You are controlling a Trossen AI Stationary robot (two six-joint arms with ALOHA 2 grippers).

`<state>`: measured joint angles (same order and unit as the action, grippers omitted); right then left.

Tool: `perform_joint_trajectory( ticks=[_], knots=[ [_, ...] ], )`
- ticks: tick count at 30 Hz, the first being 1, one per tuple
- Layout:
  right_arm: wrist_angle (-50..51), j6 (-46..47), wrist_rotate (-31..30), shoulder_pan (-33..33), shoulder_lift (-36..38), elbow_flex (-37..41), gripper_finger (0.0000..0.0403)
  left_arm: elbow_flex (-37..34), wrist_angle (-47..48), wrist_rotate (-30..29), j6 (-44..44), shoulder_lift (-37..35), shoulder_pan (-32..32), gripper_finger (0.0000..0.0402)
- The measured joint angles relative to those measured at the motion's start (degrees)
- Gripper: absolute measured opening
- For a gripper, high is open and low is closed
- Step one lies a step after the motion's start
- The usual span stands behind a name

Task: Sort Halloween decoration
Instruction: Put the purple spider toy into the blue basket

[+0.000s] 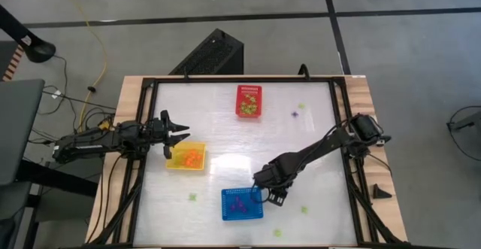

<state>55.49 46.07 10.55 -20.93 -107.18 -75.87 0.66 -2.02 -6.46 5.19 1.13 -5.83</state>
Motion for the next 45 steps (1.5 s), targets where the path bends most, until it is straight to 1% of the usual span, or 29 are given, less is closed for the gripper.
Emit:
perform_joint_trajectory(
  ticks=[7,12,16,19,30,37,42,45],
  knots=[
    [-3.96,0.43,1.91,0.04,0.03,6.13,0.0248,-0.02,0.02,0.0,0.0,0.0,0.0,0.0116],
    [-5.02,-0.01,2.08,0.22,0.05,6.46,0.0248,-0.01,0.01,-0.01,-0.02,0.0,0.0,0.0116],
    [-5.7,0.01,0.66,0.17,0.05,6.44,0.0241,-0.02,0.02,0.0,0.0,0.0,0.0,0.0116],
    [-5.79,0.23,0.52,0.17,0.05,6.44,0.022,-0.01,0.01,-0.01,0.0,-0.01,-0.01,0.0116],
    [-6.72,0.52,-0.26,0.02,0.09,6.91,0.012,0.0,0.02,0.0,-0.02,-0.02,-0.02,0.0116],
    [-11.05,1.9,0.16,0.44,0.46,10.19,0.0071,-0.02,0.02,0.0,0.0,-0.02,-0.02,0.0116],
    [-10.91,-0.82,0.56,1.68,0.34,9.74,0.0024,-0.02,0.02,-0.01,0.0,0.0,-0.01,0.0116],
    [-10.06,-2.12,0.85,2.5,0.1,8.61,0.0018,0.0,0.02,-0.01,0.0,-0.01,0.0,0.0116]
  ],
)
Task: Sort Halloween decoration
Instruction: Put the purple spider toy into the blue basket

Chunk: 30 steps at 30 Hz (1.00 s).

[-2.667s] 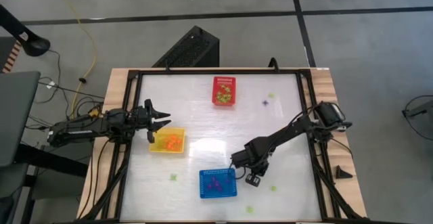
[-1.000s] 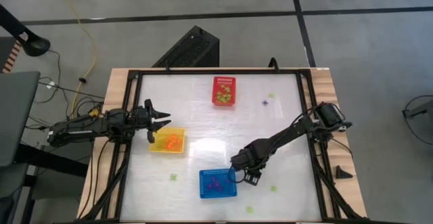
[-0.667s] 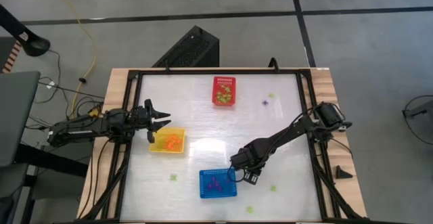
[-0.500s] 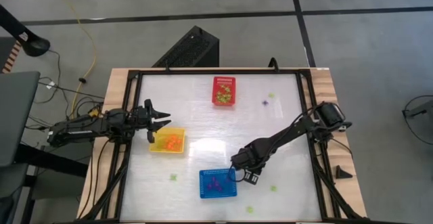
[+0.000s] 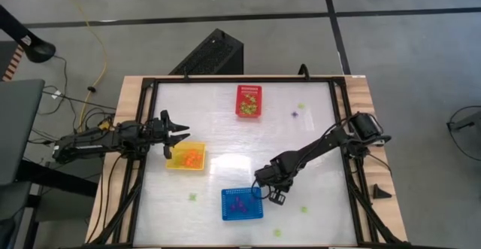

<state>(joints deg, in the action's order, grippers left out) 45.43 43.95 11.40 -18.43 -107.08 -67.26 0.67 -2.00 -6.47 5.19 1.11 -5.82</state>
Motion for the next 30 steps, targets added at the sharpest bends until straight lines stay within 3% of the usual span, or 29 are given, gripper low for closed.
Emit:
perform_joint_trajectory(
  ticks=[9,14,21,30],
  knots=[
    [4.3,-2.84,-2.05,1.12,-0.25,-6.47,0.0031,0.0,0.0,0.01,0.0,0.01,-0.02,0.0116],
    [6.29,-5.31,-1.18,0.78,-0.25,-12.95,0.0019,-0.01,-0.01,-0.01,0.0,0.01,0.0,0.0116],
    [6.2,-7.0,-1.66,-0.5,-0.18,-21.73,0.0032,-0.02,0.0,0.0,-0.01,0.0,-0.02,0.0116],
    [8.27,-11.6,-2.95,-4.13,-0.12,-19.88,0.0045,-0.01,-0.02,0.0,0.0,-0.01,-0.01,0.0116]
  ],
)
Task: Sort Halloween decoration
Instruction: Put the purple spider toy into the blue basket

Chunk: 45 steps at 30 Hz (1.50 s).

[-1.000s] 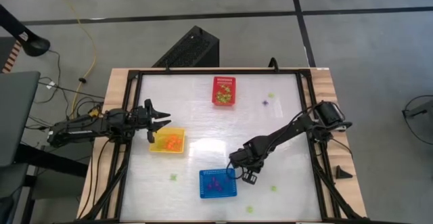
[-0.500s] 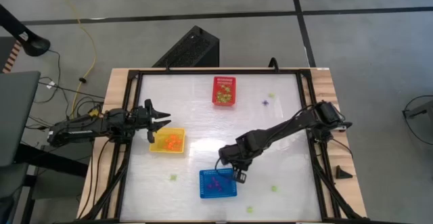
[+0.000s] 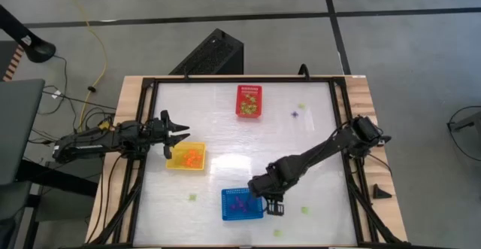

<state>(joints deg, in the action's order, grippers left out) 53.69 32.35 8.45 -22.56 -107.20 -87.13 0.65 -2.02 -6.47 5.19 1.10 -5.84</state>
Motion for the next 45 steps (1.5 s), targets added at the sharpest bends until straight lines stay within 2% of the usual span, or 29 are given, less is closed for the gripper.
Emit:
perform_joint_trajectory(
  ticks=[2,5,9,12,15,19,24,28,33,38,42,45],
  knots=[
    [1.26,-2.23,-0.72,-0.8,-0.04,0.68,0.0055,-0.01,0.02,0.01,0.0,0.02,0.01,0.0116],
    [2.29,-5.63,-5.36,-0.78,0.05,0.89,0.0069,-0.01,0.02,0.01,0.0,0.02,-0.01,0.0116],
    [12.69,-6.36,-20.23,0.33,1.85,1.09,0.0081,0.0,0.0,0.0,0.0,0.0,0.0,0.0116],
    [16.29,-3.98,-28.24,2.32,7.5,4.32,0.0085,-0.01,0.0,-0.01,0.0,0.02,-0.01,0.0116],
    [10.03,-2.23,-29.79,5.95,16.44,13.87,0.0087,-0.01,0.01,0.0,0.0,0.02,0.0,0.0116],
    [-5.68,0.74,-31.64,14.6,29.94,30.37,0.0087,0.0,0.01,0.01,-0.01,0.0,0.01,0.0116],
    [-26.76,3.34,-33.59,27.25,38.01,47.43,0.0095,-0.01,0.02,0.01,-0.01,0.0,0.0,0.0116],
    [-38.6,-0.63,-35.6,35.43,38.39,55.02,0.0131,0.0,0.02,0.0,0.0,0.02,0.0,0.0116],
    [-41.15,-0.86,-37.33,41.76,38.52,57.44,0.0205,0.0,0.01,-0.01,0.0,0.01,0.0,0.0116],
    [-46.6,0.29,-38.38,42.12,38.53,60.25,0.0257,-0.01,0.02,0.01,0.0,0.0,0.01,0.0116],
    [-51.22,1.2,-44.74,40.87,37.15,63.89,0.0261,0.01,0.02,0.01,0.0,0.0,0.01,0.0116],
    [-59.32,1.21,-48.71,39.62,34.42,67.06,0.026,-0.01,0.02,0.01,-0.01,0.02,0.01,0.0116]
  ],
)
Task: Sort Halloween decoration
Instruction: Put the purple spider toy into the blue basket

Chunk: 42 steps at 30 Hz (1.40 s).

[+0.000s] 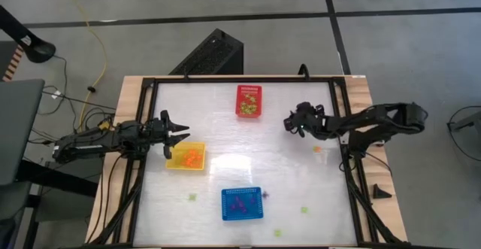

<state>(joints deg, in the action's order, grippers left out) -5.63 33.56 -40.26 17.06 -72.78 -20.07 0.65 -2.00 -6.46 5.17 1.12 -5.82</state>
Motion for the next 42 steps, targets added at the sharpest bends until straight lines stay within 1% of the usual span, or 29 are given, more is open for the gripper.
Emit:
perform_joint_trajectory(
  ticks=[3,5,8,13,16,18,19,22,29,32,34,39,42],
  knots=[
    [-7.91,0.06,-0.89,-0.34,-4.0,2.38,0.026,0.0,0.0,-0.04,0.02,-0.02,0.0,0.0116],
    [-9.47,1.17,-1.09,-0.08,-7.47,2.69,0.026,0.02,0.0,-0.02,0.02,-0.02,0.0,0.0116],
    [-11.7,4.0,-2.75,0.3,-13.7,2.63,0.026,0.01,-0.01,-0.03,0.01,-0.01,-0.01,0.0116],
    [-22.81,5.0,-4.29,-1.37,-24.81,2.55,0.026,0.0,0.0,-0.02,0.02,-0.02,-0.02,0.0116],
    [-25.69,9.77,-7.73,-3.0,-29.47,2.4,0.0253,0.02,0.0,-0.04,0.0,-0.02,-0.01,0.0116],
    [-25.79,11.48,-8.92,-4.04,-30.46,2.33,0.024,0.02,-0.01,-0.03,0.02,-0.01,-0.01,0.0116],
    [-25.73,11.57,-9.12,-4.29,-30.23,2.33,0.0229,0.0,0.0,-0.04,0.02,-0.02,-0.02,0.0116],
    [-23.97,10.67,-6.28,-4.56,-27.08,2.48,0.0189,0.01,0.0,-0.02,0.02,-0.02,-0.01,0.0116],
    [-22.36,7.94,-2.34,-5.36,-20.02,2.73,0.0062,0.01,-0.01,-0.02,0.01,-0.01,0.0,0.0116],
    [-21.84,6.63,2.02,-6.17,-16.06,2.92,0.0021,0.0,-0.02,-0.02,0.02,-0.02,-0.02,0.0116],
    [-22.17,3.94,4.44,-7.05,-13.0,2.88,0.0018,0.02,-0.02,-0.02,0.02,0.0,0.0,0.0116],
    [-22.69,0.18,5.78,-10.68,-5.25,2.84,0.0032,0.02,0.0,-0.02,0.0,-0.02,-0.02,0.0116],
    [-23.35,-3.34,12.1,-13.61,-1.16,2.74,0.0031,0.02,0.0,-0.02,0.02,0.0,0.0,0.0116]
  ],
)
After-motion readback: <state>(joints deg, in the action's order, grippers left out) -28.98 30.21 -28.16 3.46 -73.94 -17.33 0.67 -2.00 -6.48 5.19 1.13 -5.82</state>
